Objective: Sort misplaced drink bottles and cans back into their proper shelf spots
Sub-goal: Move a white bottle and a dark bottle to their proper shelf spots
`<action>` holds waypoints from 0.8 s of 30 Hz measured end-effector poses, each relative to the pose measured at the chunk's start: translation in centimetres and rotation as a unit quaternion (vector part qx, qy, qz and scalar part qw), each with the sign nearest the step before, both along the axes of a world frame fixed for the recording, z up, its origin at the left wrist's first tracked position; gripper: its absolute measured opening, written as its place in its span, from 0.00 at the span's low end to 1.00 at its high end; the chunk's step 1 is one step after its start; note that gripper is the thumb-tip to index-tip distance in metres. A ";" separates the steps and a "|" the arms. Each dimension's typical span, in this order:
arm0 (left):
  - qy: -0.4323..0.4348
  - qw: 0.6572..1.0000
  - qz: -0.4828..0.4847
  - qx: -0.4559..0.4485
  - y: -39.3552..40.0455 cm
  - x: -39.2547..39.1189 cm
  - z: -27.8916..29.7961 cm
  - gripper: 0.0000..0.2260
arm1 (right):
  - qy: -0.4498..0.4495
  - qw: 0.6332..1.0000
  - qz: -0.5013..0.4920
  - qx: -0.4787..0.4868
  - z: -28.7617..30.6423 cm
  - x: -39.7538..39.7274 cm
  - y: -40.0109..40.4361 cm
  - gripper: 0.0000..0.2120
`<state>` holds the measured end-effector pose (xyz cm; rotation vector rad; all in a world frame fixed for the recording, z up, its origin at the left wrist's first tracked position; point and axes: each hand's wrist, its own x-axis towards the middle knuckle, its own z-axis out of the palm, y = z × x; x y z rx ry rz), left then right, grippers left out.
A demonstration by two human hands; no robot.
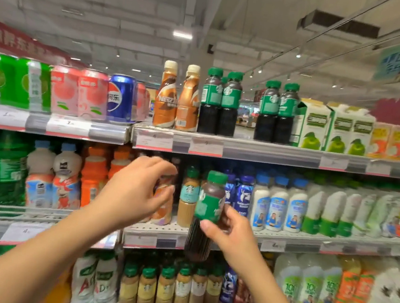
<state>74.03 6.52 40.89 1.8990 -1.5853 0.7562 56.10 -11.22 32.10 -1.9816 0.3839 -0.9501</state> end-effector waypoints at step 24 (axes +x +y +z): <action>-0.160 0.975 0.139 0.064 -11.2 2.2 3.1 0.42 | -0.076 0.972 -0.172 -0.142 18.4 -1.3 -10.2 0.13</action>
